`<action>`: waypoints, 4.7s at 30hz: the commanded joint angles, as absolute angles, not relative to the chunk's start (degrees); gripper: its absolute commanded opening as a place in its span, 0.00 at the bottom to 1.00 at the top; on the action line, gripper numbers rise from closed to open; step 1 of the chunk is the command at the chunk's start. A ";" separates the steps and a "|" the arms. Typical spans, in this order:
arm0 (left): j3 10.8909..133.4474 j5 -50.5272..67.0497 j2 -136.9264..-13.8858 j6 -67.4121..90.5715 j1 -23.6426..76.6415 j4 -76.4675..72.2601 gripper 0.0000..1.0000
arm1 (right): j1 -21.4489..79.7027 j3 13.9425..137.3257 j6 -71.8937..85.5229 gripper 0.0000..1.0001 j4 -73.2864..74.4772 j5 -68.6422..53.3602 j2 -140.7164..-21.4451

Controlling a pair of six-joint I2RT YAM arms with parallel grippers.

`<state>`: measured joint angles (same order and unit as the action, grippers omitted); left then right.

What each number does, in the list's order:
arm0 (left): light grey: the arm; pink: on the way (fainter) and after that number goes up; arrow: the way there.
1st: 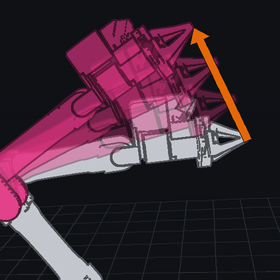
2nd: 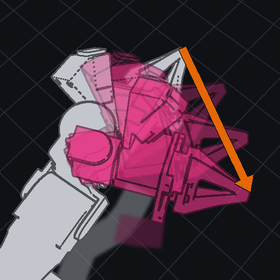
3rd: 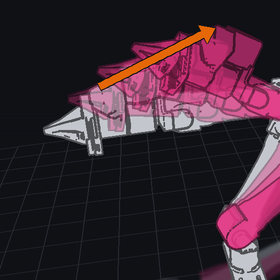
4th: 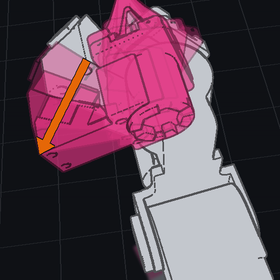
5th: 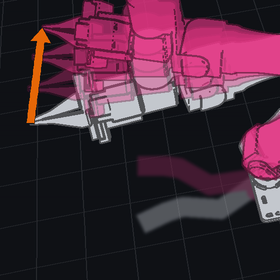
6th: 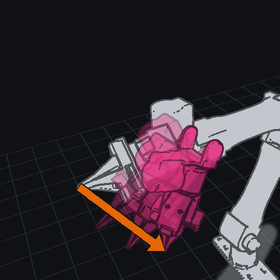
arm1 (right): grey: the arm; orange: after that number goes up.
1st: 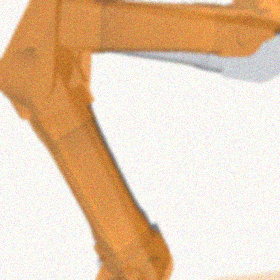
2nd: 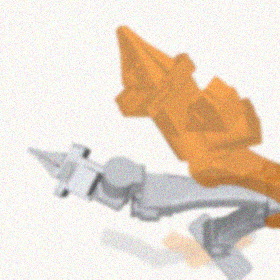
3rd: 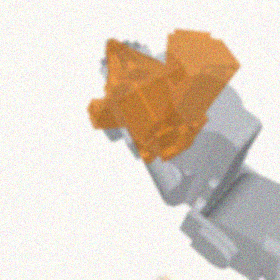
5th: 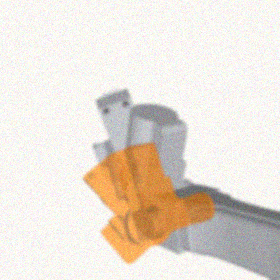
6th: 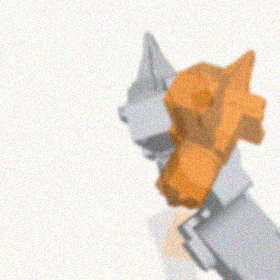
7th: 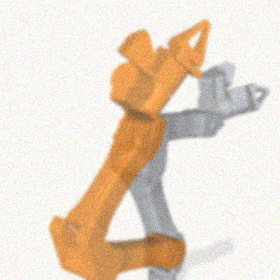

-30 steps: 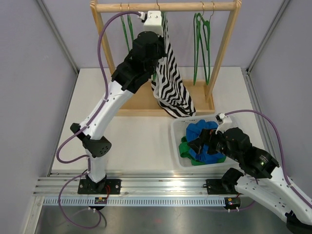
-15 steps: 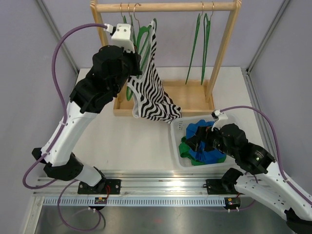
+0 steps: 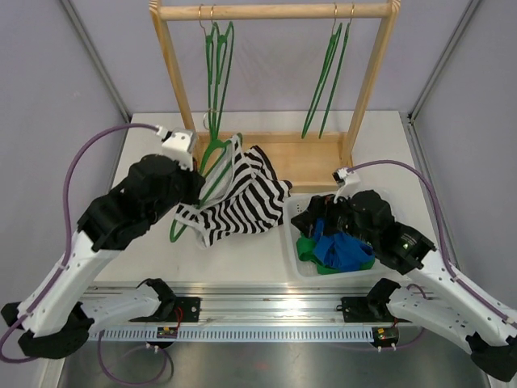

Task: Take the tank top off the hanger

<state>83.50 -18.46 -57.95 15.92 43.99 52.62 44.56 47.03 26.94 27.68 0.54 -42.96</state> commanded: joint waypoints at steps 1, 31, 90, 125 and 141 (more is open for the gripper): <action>76.75 -18.12 -48.02 20.12 44.03 52.03 0.00 | 44.47 47.38 24.70 0.99 14.52 -7.01 -48.05; 54.23 -6.59 -22.94 27.25 44.03 57.39 0.00 | 58.01 68.82 15.65 0.45 -6.77 10.19 -96.59; 52.29 -5.35 -36.99 -8.27 44.03 -42.62 0.00 | 62.14 41.66 35.87 0.00 19.51 13.71 -64.11; 45.08 -23.71 -28.66 -12.51 44.03 -52.96 0.00 | 66.62 57.65 34.01 0.00 14.67 8.17 -93.99; 68.63 -32.79 -36.20 21.18 44.03 34.52 0.00 | 67.59 67.76 26.55 0.99 25.04 16.78 -74.62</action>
